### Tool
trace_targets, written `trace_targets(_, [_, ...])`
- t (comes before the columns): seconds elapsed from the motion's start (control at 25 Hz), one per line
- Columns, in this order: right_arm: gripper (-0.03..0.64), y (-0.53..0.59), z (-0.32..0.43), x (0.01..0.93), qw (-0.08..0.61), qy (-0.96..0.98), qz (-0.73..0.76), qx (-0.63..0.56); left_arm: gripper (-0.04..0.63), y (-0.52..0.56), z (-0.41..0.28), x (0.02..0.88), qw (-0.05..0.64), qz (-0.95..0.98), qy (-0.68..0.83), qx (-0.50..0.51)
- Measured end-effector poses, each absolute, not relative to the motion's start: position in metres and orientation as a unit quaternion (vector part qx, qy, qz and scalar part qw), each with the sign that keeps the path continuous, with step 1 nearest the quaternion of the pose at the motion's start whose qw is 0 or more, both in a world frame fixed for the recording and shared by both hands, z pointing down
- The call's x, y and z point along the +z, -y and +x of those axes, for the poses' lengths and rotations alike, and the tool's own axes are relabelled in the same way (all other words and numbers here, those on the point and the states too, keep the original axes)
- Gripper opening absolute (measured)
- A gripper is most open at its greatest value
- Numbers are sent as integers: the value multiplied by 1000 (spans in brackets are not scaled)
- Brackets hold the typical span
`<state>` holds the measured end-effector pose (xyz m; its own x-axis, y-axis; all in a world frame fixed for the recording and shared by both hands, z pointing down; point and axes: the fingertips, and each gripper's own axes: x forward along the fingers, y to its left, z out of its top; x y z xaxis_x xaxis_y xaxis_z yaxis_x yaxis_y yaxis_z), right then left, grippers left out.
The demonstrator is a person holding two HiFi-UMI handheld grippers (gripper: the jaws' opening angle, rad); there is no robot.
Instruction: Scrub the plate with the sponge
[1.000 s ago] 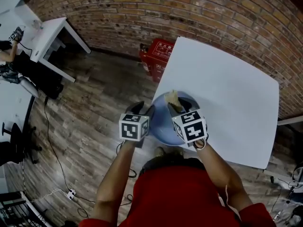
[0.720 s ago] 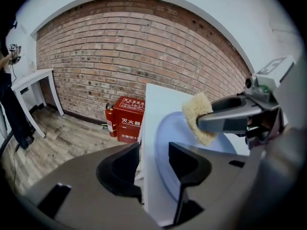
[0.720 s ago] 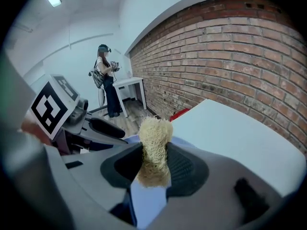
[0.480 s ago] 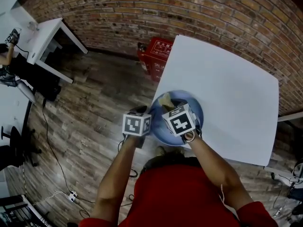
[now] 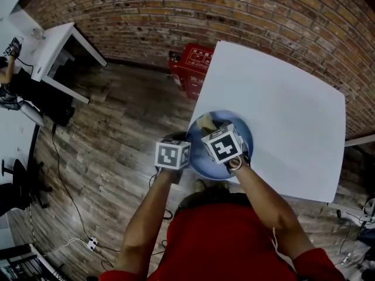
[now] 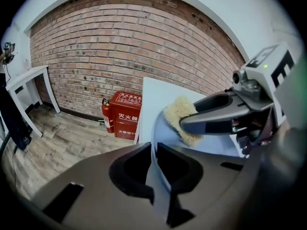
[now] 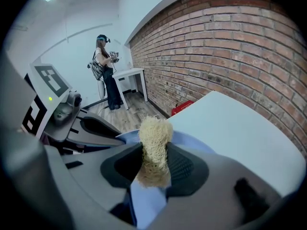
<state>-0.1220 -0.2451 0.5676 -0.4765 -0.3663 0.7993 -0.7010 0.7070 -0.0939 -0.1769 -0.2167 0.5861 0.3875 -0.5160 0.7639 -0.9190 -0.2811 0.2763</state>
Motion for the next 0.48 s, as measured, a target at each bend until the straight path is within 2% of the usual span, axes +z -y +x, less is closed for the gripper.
trace_targets(0.48, [153,265,-37,570,409,789,396,231,43,220,-177,585,362,750,483,271])
